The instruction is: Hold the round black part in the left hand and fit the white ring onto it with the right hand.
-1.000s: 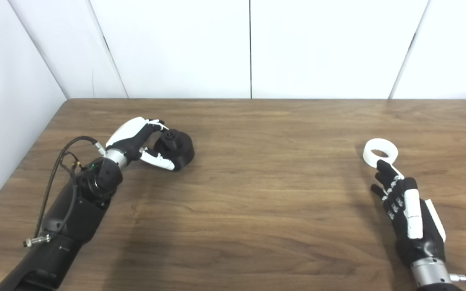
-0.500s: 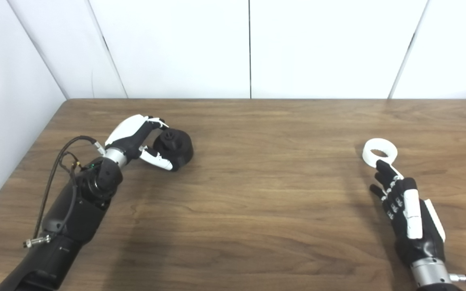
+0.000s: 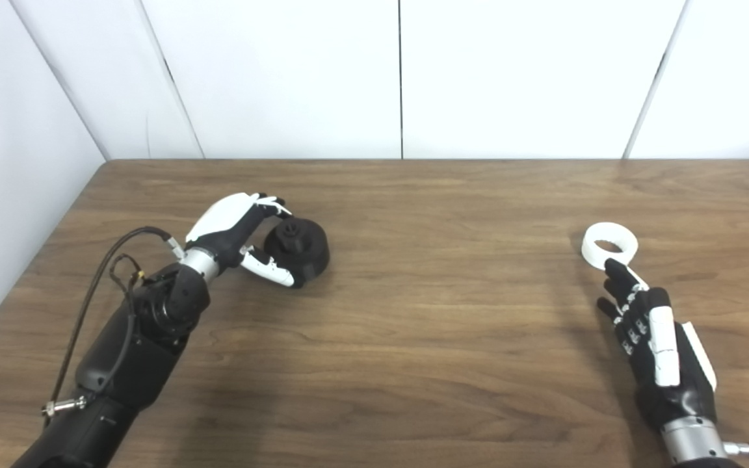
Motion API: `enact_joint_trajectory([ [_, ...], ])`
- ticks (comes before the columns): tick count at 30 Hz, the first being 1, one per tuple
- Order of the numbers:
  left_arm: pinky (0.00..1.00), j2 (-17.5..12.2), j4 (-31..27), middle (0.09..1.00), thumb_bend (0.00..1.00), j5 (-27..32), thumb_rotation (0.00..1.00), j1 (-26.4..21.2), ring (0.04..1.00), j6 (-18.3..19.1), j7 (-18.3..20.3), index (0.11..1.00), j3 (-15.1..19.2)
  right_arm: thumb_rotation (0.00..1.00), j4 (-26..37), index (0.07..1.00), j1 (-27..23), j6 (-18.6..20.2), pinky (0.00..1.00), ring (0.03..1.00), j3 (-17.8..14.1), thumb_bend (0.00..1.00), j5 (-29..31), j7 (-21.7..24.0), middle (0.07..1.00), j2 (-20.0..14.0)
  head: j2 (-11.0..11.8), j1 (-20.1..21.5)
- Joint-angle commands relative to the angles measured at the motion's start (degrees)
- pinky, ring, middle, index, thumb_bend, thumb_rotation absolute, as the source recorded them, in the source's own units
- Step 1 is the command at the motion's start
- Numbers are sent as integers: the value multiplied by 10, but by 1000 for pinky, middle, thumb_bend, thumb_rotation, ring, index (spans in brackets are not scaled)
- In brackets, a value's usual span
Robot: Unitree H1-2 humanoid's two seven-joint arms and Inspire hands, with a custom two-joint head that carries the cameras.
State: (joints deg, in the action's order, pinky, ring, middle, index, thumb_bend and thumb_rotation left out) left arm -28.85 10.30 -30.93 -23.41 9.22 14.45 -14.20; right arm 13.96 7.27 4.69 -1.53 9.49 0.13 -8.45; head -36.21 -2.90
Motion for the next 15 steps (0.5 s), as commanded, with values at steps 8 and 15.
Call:
enact_joint_trajectory([
  [8,897,3,-82,940,881,-7,260,12,1000,23,36,651,-13,1000,29,883,8,6,919,967,1,616,-2,2,945,16,-3,1],
  [15,897,9,-140,945,872,-15,261,33,1000,21,74,656,-39,1000,26,890,8,5,929,973,4,626,-6,2,951,16,-3,2],
])
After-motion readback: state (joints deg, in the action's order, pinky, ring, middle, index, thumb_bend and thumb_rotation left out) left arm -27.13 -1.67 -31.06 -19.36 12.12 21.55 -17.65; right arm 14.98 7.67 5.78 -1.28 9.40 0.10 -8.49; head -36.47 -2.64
